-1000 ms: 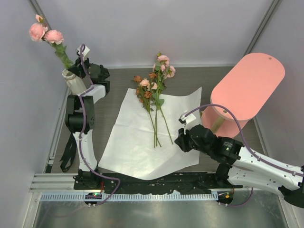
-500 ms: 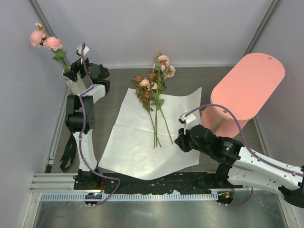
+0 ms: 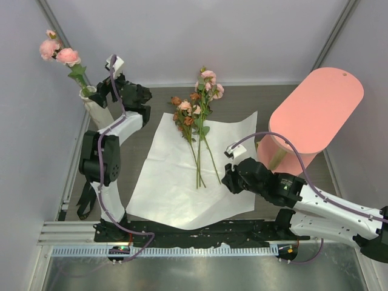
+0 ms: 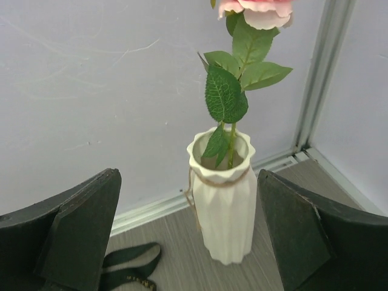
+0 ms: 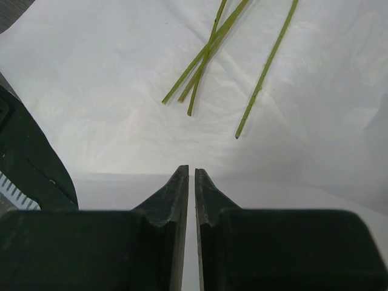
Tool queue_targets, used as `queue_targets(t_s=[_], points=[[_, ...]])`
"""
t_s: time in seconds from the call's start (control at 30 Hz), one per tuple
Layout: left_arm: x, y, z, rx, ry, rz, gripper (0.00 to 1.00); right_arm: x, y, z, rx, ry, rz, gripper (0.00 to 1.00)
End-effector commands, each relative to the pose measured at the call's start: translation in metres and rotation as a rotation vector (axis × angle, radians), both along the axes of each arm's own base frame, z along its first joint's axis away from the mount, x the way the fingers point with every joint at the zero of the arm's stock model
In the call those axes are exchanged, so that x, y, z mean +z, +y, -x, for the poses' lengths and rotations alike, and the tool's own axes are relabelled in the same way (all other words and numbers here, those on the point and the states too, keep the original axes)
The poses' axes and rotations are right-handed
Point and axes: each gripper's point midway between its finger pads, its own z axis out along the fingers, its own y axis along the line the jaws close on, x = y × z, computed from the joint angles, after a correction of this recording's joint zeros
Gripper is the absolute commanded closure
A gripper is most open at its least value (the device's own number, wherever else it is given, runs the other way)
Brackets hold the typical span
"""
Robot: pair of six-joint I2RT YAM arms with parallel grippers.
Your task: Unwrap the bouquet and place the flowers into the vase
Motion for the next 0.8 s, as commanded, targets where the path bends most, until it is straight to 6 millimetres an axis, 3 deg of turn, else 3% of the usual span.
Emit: queue_targets(t_s=[0.0, 0.07, 0.17, 0.3, 0.43, 0.77], points=[[0.036, -0.021, 0.041, -0.007, -0.196, 0.126, 0.0, 0.029, 0.006, -0.007, 0.0, -0.052, -0.029, 0.84], [0.034, -0.032, 0.053, -0.005, -0.164, 0.165, 0.0, 0.034, 0.004, -0.007, -0.001, -0.057, -0.03, 0.84], [0.048, -0.053, 0.071, -0.057, -0.112, 0.176, 0.0, 0.042, 0.002, -0.007, -0.003, -0.069, -0.036, 0.82], [0.069, -0.103, 0.09, -0.207, 0.017, 0.14, 0.0, 0.055, 0.002, -0.008, -0.007, -0.084, -0.054, 0.82], [0.088, -0.137, 0.123, -0.335, 0.117, 0.144, 0.0, 0.066, 0.005, -0.011, -0.013, -0.098, -0.068, 0.81], [0.107, -0.23, 0.195, -0.74, 0.262, 0.151, 0.0, 0.098, 0.046, -0.025, 0.009, -0.065, -0.1, 0.71]])
